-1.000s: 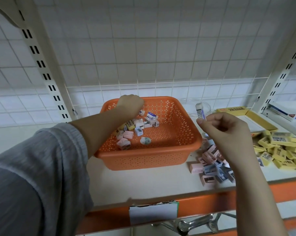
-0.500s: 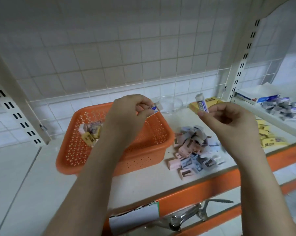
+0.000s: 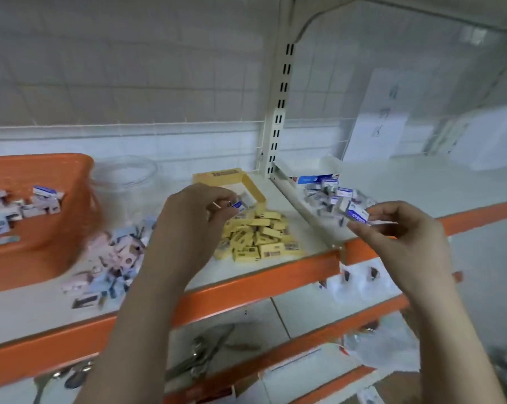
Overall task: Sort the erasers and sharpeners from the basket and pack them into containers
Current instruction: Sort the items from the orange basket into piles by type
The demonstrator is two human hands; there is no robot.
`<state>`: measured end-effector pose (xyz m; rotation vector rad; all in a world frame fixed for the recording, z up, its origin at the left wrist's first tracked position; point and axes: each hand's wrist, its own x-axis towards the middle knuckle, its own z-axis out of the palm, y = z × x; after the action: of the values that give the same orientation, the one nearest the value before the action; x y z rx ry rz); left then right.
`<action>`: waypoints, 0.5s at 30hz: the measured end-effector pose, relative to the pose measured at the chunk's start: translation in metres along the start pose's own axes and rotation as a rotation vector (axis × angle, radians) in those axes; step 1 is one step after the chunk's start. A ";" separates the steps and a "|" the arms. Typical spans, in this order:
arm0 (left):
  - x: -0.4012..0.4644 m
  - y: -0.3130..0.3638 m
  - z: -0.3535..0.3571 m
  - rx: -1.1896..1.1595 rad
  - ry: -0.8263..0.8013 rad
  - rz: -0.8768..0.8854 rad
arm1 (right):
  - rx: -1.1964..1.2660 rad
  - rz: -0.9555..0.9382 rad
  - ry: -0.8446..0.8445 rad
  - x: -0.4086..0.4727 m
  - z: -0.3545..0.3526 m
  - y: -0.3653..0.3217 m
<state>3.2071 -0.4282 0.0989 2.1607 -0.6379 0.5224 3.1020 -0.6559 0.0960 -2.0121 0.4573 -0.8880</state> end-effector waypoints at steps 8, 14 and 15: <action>0.002 0.054 0.059 0.047 -0.067 -0.086 | -0.270 0.057 -0.101 0.087 -0.054 0.103; 0.015 0.054 0.081 0.035 -0.106 -0.082 | -0.432 0.009 -0.394 0.140 -0.051 0.133; 0.018 0.054 0.084 0.029 -0.116 -0.081 | -0.446 0.005 -0.418 0.144 -0.050 0.137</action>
<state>3.2010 -0.5293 0.0909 2.2467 -0.6053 0.3679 3.1645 -0.8479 0.0607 -2.5222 0.4472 -0.3564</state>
